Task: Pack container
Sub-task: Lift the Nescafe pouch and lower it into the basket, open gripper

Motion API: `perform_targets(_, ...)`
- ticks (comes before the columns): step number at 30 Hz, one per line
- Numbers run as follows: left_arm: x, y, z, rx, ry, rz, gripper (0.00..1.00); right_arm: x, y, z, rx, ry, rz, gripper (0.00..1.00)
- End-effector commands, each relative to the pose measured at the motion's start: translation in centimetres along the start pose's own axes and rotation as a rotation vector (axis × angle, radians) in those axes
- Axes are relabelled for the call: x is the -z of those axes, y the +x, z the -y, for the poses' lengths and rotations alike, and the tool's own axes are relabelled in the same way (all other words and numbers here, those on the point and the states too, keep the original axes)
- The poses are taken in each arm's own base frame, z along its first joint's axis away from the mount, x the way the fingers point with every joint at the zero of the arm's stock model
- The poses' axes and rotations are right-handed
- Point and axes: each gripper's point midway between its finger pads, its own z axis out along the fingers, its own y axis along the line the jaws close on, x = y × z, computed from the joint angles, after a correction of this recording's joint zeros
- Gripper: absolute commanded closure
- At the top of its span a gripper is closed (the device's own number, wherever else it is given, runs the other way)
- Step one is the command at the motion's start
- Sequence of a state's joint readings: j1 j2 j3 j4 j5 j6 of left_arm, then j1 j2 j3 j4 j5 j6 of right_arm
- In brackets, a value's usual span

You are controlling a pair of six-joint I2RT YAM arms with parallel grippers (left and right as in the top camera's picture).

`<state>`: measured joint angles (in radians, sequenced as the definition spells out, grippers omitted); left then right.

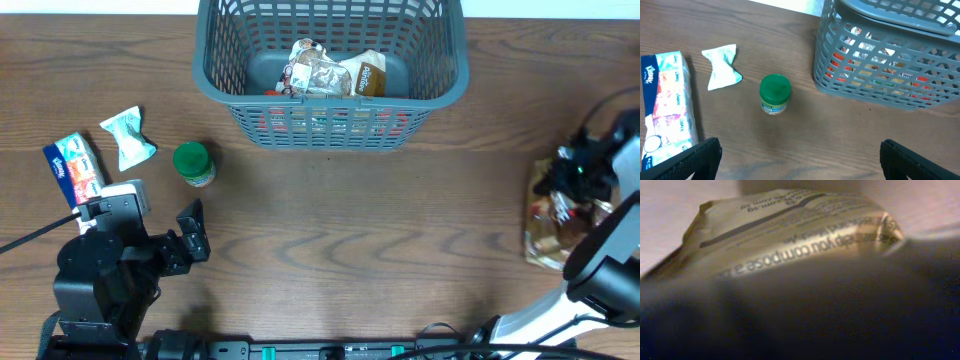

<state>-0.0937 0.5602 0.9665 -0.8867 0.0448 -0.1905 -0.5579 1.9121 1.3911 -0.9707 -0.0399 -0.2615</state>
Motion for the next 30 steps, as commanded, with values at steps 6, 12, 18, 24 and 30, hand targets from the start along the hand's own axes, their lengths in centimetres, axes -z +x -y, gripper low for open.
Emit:
perform_targets(6, 0.3, -0.3, -0.1, 0.0, -0.007, 0.01, 0.01, 14.8, -8.8, -7.2, 0.048, -0.065, 0.366, 0.99)
perform_targets(12, 0.3, 0.0, -0.2, 0.0, -0.011, -0.006, 0.02, 26.2, -12.2, -13.4, 0.172, -0.094, 0.674, 0.99)
perform_targets(18, 0.3, 0.4, -0.3, 0.0, -0.015, -0.02, 0.02, 38.3, -12.8, -21.6, 0.367, -0.132, 1.024, 0.99)
perform_targets(24, 0.3, 0.4, -0.2, 0.0, -0.015, -0.019, 0.02, 45.1, -10.7, -30.0, 0.612, -0.177, 1.272, 0.99)
perform_targets(30, 0.3, 0.4, -0.2, 0.0, -0.015, -0.019, 0.01, 42.1, -9.4, -36.5, 0.887, -0.16, 1.231, 0.99)
